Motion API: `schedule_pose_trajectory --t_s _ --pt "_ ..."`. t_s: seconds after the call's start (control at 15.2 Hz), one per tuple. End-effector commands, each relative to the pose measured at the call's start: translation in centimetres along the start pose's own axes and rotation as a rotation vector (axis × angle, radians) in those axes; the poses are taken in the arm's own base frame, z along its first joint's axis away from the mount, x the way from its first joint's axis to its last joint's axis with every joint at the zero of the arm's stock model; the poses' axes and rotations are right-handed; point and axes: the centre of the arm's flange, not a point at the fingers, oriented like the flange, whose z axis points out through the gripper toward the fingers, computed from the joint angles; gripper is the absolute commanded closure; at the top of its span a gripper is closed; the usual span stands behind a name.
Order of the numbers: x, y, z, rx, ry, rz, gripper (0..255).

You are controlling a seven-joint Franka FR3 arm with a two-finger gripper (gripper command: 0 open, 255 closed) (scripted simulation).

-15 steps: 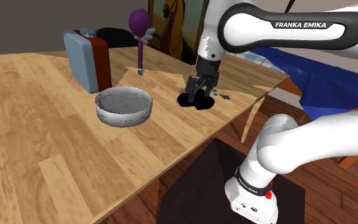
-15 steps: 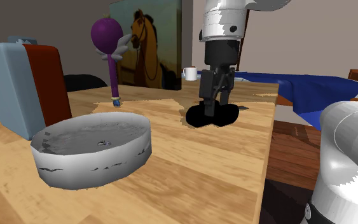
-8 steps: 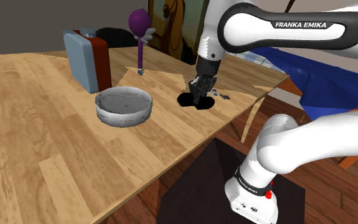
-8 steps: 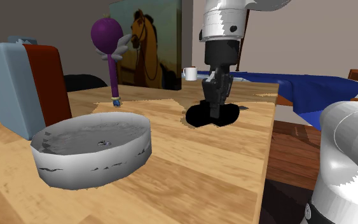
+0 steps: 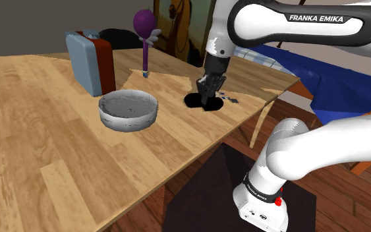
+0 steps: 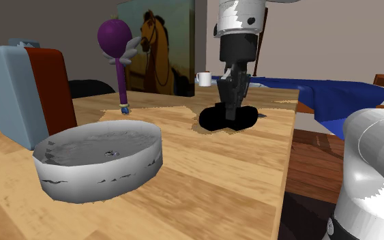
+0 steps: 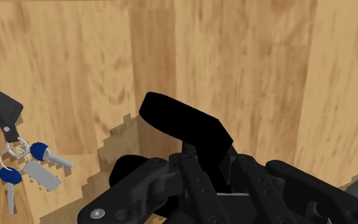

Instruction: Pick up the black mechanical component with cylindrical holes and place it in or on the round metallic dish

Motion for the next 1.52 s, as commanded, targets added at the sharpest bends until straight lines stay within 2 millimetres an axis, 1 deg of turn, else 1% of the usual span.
schedule_pose_trajectory --t_s 0.0,0.4,0.46,0.53,0.66,0.73,1.19,1.25,1.45 --pt "0.0 0.1 -1.0 0.000 0.000 0.000 255" --pt "0.1 0.1 -4.2 0.000 0.000 0.000 255" --pt "0.1 0.1 -3.6 0.000 0.001 0.000 255" --pt "0.1 0.1 -3.6 0.000 0.001 0.000 0" --pt "2.2 1.3 -2.5 0.006 -0.003 -0.225 0" --pt "3.1 1.6 -2.1 0.009 -0.004 -0.304 0" --pt "3.0 1.6 1.6 0.009 -0.004 -0.304 0" --pt "3.0 1.6 1.9 0.009 -0.004 -0.304 0" --pt "3.0 1.6 1.9 0.009 -0.004 -0.304 0"
